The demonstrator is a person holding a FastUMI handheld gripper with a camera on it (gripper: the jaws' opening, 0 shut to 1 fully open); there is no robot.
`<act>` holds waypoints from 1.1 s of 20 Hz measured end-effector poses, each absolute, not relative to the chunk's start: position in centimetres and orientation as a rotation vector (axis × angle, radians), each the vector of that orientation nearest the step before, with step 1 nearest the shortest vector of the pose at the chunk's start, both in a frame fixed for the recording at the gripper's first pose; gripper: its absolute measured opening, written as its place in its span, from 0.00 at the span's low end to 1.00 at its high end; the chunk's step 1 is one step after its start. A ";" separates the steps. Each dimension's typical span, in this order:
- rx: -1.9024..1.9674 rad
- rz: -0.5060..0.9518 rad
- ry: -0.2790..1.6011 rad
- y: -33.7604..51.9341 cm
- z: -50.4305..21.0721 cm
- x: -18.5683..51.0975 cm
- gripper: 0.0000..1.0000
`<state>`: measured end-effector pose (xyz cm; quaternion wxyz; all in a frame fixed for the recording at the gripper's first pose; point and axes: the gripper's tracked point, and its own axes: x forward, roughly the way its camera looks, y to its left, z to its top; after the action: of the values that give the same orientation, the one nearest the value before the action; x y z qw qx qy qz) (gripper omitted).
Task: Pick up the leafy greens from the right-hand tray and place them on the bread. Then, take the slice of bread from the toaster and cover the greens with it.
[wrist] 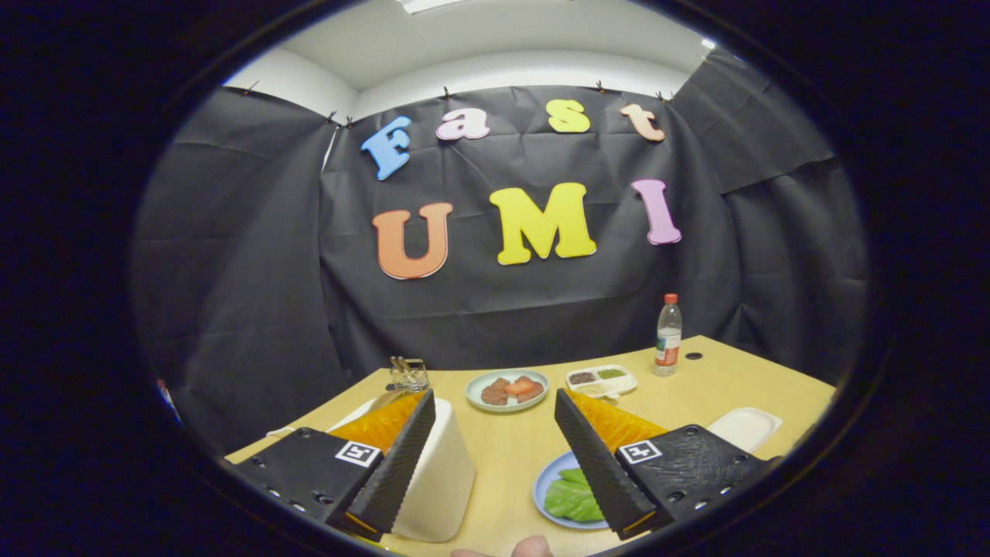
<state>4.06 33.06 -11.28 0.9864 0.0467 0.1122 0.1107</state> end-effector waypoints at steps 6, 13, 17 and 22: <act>0.083 0.254 0.292 38.6 -13.3 4.5 0.96; 0.038 0.297 0.340 42.3 -14.5 4.4 0.94; 0.009 0.281 0.352 42.3 -15.1 4.4 0.93; 0.016 0.247 0.431 42.4 -16.9 5.5 0.80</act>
<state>5.53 42.43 -16.91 0.9693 0.0078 0.2135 0.1220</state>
